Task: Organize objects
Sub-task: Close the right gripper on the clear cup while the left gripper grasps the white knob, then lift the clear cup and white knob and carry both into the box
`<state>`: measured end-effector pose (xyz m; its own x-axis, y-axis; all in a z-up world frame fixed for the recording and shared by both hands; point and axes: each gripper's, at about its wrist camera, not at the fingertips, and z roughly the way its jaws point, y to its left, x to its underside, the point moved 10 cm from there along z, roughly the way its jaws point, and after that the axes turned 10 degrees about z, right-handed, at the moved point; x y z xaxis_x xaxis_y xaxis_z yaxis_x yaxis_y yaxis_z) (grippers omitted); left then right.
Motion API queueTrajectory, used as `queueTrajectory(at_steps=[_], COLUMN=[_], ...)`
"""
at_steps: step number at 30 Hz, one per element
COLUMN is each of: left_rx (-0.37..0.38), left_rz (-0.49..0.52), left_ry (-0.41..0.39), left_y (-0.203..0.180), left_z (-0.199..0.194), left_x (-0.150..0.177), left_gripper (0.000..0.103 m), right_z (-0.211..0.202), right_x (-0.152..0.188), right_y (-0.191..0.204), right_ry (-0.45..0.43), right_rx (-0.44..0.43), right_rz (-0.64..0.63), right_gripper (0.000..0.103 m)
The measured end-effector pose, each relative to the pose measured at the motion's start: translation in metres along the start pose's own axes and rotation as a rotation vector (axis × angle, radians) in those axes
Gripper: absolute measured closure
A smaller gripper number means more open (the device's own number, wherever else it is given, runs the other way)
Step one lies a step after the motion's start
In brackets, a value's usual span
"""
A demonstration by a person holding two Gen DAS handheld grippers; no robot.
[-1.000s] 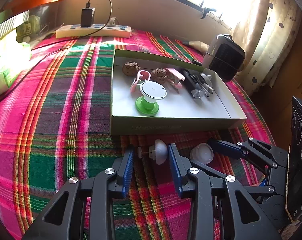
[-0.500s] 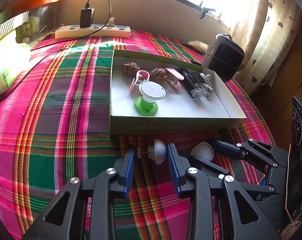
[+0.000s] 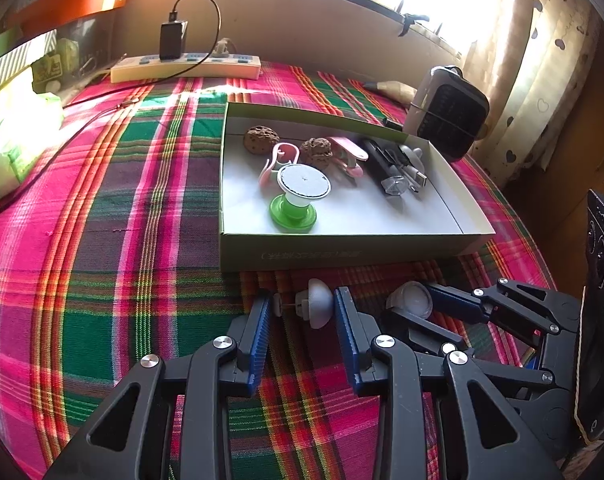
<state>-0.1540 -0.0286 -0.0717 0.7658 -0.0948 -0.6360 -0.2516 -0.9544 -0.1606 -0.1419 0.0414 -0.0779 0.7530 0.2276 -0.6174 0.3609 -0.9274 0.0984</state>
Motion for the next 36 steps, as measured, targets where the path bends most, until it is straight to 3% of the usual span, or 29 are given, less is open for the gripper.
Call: queueTrajectory(at_steps=[19,36], left_rx=[-0.018,-0.013], left_rz=[0.022,0.071], left_ry=[-0.008,-0.036], left_y=[-0.002,-0.023], left_z=[-0.007,-0.018], left_x=[-0.004,-0.026], left_gripper=[0.073,0.073], right_z=[-0.009,-0.031], right_x=[-0.003,-0.019], right_y=[-0.006,-0.026], right_ry=[-0.018,-0.074], right_rx=[-0.017,-0.018], right_rz=[0.040,0.086], right_gripper=[0.074,0.074])
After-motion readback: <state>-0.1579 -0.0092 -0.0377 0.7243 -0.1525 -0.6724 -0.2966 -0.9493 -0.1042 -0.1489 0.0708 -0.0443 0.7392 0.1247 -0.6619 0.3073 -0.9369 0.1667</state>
